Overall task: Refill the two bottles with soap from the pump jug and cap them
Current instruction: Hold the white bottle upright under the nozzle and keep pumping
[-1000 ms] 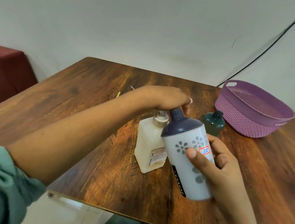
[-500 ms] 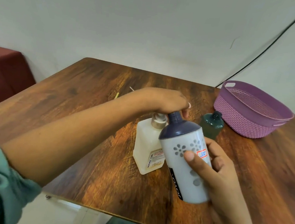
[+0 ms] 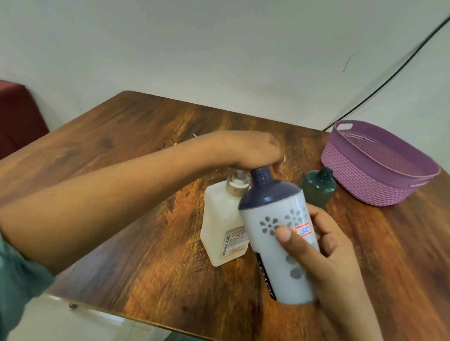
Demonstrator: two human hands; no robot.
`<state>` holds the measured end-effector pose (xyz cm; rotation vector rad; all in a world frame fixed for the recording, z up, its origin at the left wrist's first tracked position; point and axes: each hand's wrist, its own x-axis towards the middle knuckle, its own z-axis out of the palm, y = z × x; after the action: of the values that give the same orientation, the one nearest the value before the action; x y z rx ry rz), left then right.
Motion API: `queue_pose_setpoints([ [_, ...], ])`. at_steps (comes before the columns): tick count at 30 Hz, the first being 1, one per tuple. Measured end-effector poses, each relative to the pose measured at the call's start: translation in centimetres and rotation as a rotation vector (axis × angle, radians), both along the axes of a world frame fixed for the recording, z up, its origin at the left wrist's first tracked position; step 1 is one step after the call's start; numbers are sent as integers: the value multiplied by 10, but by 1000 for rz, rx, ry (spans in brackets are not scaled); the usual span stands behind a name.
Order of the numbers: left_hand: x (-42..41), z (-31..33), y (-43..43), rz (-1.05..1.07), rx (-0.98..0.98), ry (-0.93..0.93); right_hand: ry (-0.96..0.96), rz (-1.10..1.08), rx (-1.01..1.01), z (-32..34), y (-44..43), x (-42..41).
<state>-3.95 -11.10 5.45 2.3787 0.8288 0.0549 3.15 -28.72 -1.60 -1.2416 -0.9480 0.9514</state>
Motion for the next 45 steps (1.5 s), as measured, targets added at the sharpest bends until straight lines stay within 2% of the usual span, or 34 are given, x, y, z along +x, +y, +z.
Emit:
queue_pose_setpoints([
  [4,-1,8,-1,3,152,19,14,8,15,3,-2,2],
  [8,2,-3,1,-180,198,282,-1,3,-5,0,-2,2],
  [10,4,-3,2,-174,237,326,-6,11,-10,0,-2,2],
  [18,0,10,-3,-50,199,77,-1,10,-1,3,-4,2],
  [22,-2,-2,-9,-72,137,137,-7,14,-22,-1,-2,0],
  [25,-3,6,-8,-41,134,97,-3,26,-16,-1,-3,0],
  [29,-3,12,2,-3,251,133,-1,31,-7,2,-4,0],
  [36,-1,-4,-5,-2,134,162,-34,-1,-18,0,-4,1],
  [42,-6,15,-7,-11,362,186,-15,9,21,3,-4,-1],
  [45,-6,7,-6,-9,239,94,0,9,6,1,-3,0],
])
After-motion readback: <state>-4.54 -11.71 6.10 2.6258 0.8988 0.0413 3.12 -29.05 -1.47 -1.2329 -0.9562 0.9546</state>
